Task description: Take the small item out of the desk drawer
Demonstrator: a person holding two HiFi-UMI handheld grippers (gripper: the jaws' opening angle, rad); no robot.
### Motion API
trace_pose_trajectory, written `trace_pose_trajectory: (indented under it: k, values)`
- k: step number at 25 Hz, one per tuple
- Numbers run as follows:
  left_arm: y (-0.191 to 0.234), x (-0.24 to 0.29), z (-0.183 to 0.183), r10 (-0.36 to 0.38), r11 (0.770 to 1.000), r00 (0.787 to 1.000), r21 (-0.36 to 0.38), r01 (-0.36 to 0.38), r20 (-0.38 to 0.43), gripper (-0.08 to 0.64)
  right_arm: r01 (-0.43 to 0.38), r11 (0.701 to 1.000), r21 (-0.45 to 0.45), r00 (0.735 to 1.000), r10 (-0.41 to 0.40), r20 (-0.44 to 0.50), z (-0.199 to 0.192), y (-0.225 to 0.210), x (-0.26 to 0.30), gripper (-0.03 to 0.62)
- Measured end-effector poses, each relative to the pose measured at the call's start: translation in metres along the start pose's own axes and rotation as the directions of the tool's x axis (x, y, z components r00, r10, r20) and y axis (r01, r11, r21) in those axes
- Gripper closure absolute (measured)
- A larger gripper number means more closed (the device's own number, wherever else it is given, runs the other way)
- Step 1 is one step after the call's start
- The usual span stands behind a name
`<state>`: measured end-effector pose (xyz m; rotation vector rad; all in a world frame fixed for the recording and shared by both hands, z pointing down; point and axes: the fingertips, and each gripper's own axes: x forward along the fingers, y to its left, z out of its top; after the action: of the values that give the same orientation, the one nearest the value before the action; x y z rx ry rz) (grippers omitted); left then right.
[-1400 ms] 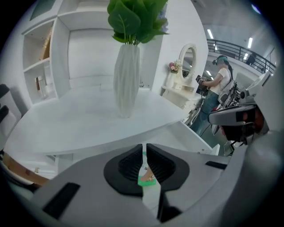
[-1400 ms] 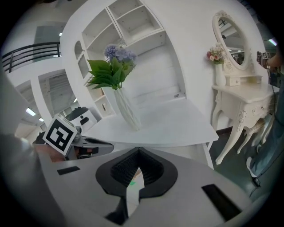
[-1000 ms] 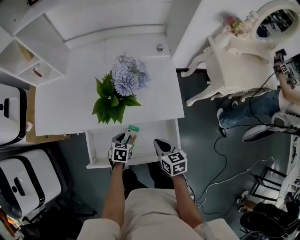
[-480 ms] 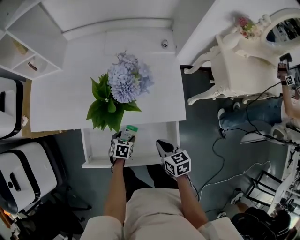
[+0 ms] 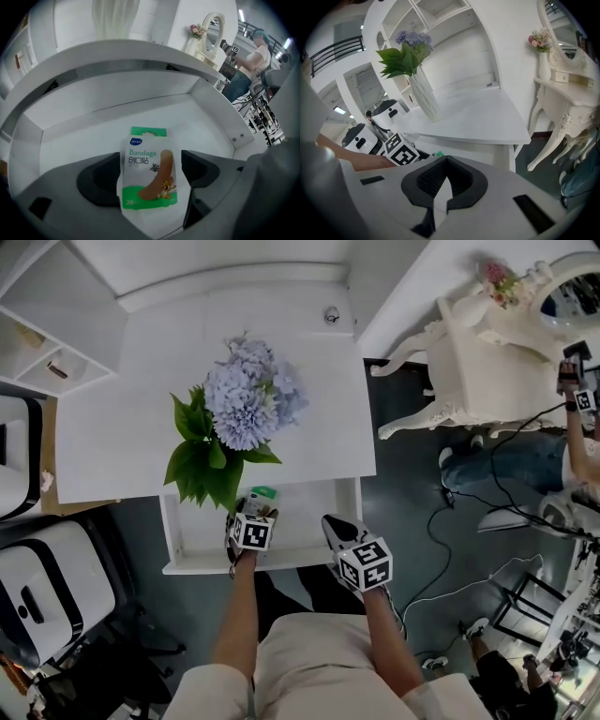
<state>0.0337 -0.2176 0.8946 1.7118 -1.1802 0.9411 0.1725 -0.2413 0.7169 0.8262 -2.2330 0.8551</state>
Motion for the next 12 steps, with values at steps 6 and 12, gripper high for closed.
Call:
trace_pose_trajectory:
  k: [6,12]
  values:
    - [0.004,0.005,-0.006,0.044,0.998,0.999,0.038,-0.043,-0.026,0.160,0.000,1.000,-0.012,1.000,0.000,-0.002,0.000,0.006,0.001,0.568]
    - [0.008,0.009,-0.009,0.093,0.993,0.994,0.081,-0.089,-0.055,0.171,-0.001,1.000,-0.021,1.000,0.001,0.006,0.003,0.017,0.002,0.568]
